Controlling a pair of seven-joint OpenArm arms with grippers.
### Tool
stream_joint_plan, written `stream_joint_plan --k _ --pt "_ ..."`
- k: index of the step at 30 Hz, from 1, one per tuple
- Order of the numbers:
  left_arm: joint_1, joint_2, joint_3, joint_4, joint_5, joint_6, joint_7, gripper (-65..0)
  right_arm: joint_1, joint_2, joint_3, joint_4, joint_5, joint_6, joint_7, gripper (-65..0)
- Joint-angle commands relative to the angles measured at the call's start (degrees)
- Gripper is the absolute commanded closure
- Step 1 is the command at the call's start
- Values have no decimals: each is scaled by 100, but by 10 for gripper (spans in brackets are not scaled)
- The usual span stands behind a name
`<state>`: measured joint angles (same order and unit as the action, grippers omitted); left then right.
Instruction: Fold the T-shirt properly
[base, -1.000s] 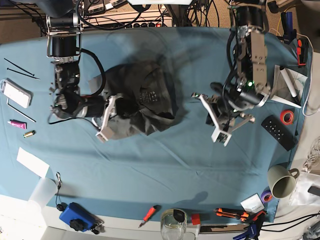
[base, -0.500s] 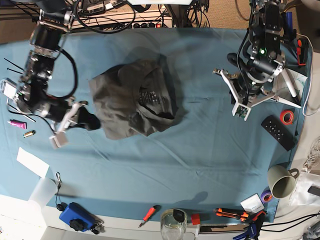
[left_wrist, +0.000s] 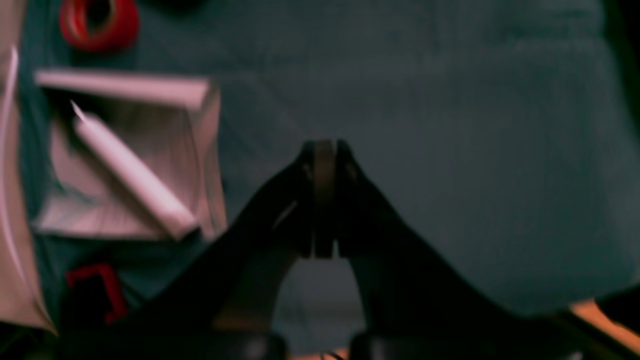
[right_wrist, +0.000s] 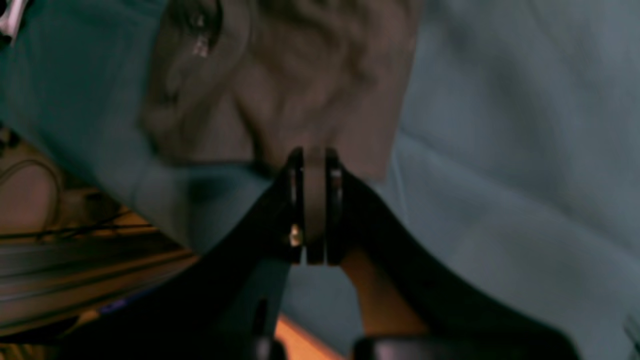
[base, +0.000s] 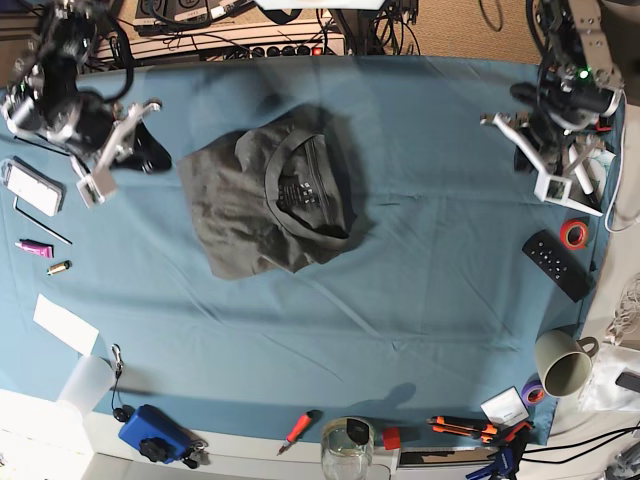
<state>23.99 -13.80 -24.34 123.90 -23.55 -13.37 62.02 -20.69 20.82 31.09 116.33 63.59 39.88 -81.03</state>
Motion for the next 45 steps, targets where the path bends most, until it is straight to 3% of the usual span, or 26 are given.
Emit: stream_joint_plan --k 1,9,19,25,30,37,40,45 --pt "98 -48 -133 175 -103 2 -61 0 -173 92 140 175 151 12 103 0" --pt "1145 -46 -420 820 -118 2 -31 0 -1530 15 385 442 197 12 103 0" --pt "2667 7 -420 839 -116 -2 -203 0 -2820 -627 385 439 -1073 12 103 0" --pt "3206 352 -420 826 -50 -114 -205 0 -3281 -796 382 426 -1373 12 103 0" --pt "3460 732 -420 597 -70 -326 -299 0 -3388 -796 382 -138 -1464 12 103 0" --pt "3237 741 -393 -586 -48 -343 -511 0 -3198 -761 343 -1856 -1576 12 127 0" --pt "2962 741 -393 -1327 -50 -597 -599 0 -2885 -763 247 -2625 -1794 12 205 0" --pt "2428 723 -393 -2592 -33 -603 -822 0 -2280 -761 -118 -3915 -2481 12 782 0"
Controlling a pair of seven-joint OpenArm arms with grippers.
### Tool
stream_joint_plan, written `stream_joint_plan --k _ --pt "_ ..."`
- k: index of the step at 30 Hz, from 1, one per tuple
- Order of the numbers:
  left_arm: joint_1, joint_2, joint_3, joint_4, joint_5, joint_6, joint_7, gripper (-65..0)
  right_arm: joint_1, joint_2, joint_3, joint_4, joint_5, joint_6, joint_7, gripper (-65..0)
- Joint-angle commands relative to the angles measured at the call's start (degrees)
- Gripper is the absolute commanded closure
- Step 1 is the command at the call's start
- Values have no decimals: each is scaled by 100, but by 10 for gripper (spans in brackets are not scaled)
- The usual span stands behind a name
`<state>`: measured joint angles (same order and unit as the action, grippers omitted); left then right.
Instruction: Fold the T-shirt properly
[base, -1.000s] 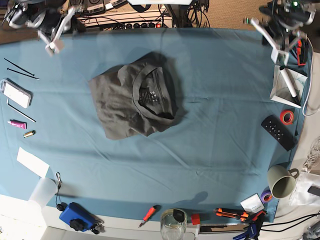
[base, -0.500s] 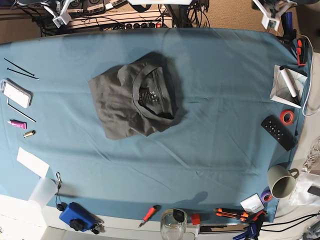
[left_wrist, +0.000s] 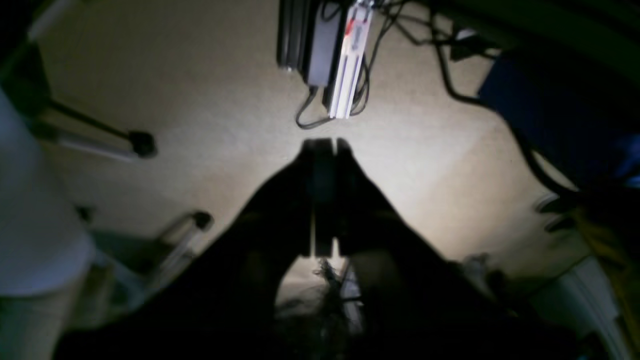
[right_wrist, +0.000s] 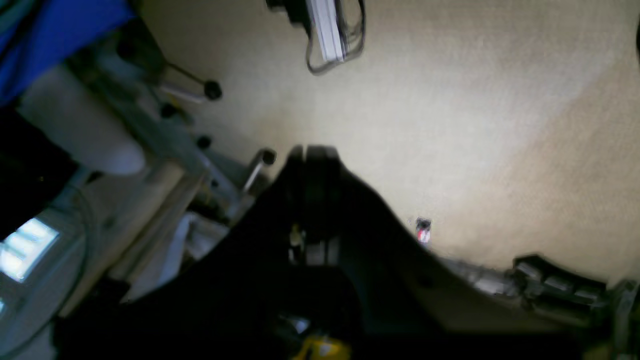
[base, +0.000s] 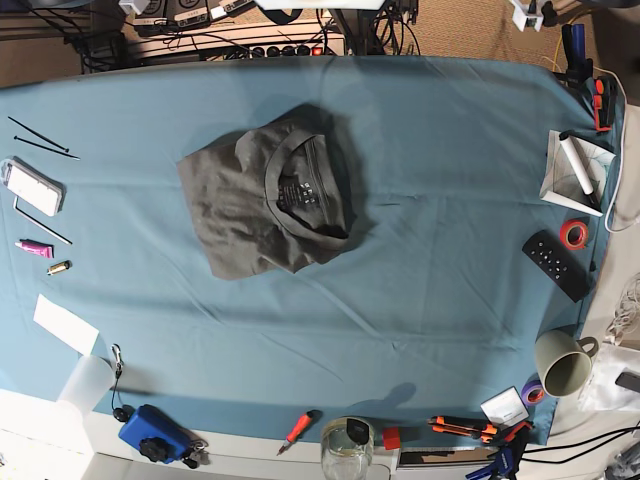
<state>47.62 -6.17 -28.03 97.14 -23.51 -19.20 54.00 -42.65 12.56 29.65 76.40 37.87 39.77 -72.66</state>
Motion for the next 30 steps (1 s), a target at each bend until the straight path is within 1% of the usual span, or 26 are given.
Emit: stream_joint_plan --k 1,5,8,11,12,15,18,19,21,23,26,30 --pt "-68 -39 -24 -160 46 -20 -85 0 52 68 -96 -157 -140 23 109 0" --pt "-575 -39 -24 -1172 450 -11 -442 0 514 101 -758 -1054 -1102 23 1106 0" --pt "-933 -37 -24 -1917 741 2 -789 0 841 208 -1412 -1604 -1816 23 1950 0" --pt "-1246 -35 -24 -2597 1134 105 -1185 0 1165 284 -2028 -2041 -2577 23 2691 0" --pt "-1342 -35 -24 -2811 1266 157 -1327 0 1274 295 -2208 -2184 -2804 -22 2953 0" --pt "-1613 -22 -24 -3436 1635 177 -1770 0 1602 332 -2677 -2605 -3338 -531 3716 0" --pt "-1845 -4 -22 -4015 2153 188 -2424 0 1893 358 -3080 -3047 -3654 -1075 4284 0" --pt "-1917 0 -22 -4190 2330 262 -2656 0 1985 365 -3209 -3202 -3729 -1241 4459 0" --pt "-2048 -2 -22 -4524 2623 522 -3029 0 2166 363 -3453 -3497 -3840 -1589 4723 0" --pt "-2164 -2 -22 -4780 2898 785 -3318 0 2334 365 -3703 -3779 -3971 -1912 4940 0" --pt "-2280 0 -22 -5036 3241 1062 -3661 0 2579 363 -4083 -4172 -4251 -2404 5224 0" --pt "-2371 33 -22 -5189 3560 1386 -4039 0 2826 363 -4642 -4544 -4621 -3298 5633 0"
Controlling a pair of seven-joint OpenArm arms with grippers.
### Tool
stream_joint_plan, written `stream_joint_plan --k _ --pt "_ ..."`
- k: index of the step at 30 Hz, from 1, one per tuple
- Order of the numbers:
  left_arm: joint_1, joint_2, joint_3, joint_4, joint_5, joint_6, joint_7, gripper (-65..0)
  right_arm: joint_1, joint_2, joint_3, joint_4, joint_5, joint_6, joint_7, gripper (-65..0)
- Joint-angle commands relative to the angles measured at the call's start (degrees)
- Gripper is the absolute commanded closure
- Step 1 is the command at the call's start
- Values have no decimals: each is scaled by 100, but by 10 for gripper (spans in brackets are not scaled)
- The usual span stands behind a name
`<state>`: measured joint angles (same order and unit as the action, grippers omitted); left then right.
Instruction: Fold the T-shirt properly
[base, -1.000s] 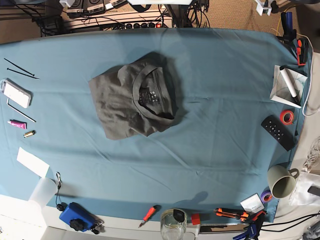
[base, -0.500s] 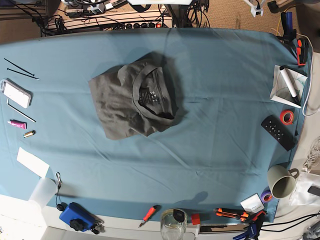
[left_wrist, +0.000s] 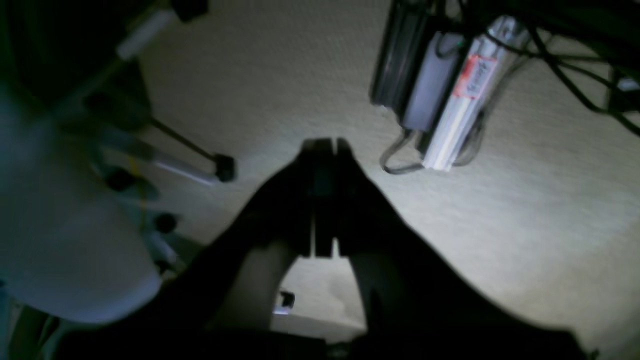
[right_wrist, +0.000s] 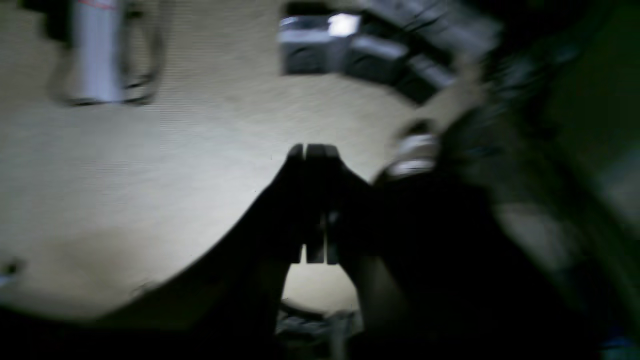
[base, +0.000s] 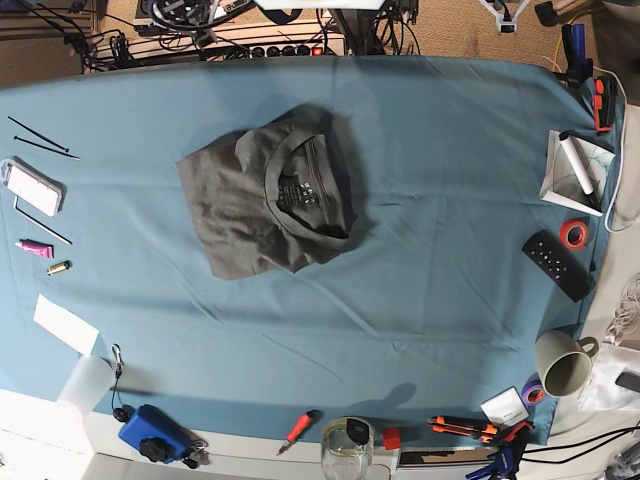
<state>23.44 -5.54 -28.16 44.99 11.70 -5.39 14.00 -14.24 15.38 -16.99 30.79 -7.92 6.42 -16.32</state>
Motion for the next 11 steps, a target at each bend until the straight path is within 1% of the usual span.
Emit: stream_joint_plan --k 1,2,3,4,8,11 --pt "26 -15 -9 15 57 13 -103 0 17 81 -105 -39 -122 -197 50 0" --pt "17 0 -9 15 52 9 -140 0 46 81 -223 -72 -162 -396 76 0" --pt "17 15 -9 17 46 4 -160 0 63 81 -334 -92 -162 -507 83 0" --pt "20 31 -9 17 22 4 -160 0 61 83 -431 -90 -157 -542 83 0" --pt "22 109 -11 17 -39 -7 -157 0 61 81 -638 -90 -155 -540 140 0" --pt "24 160 -11 17 -37 -107 -138 0 72 79 -643 -90 -153 -540 138 0"
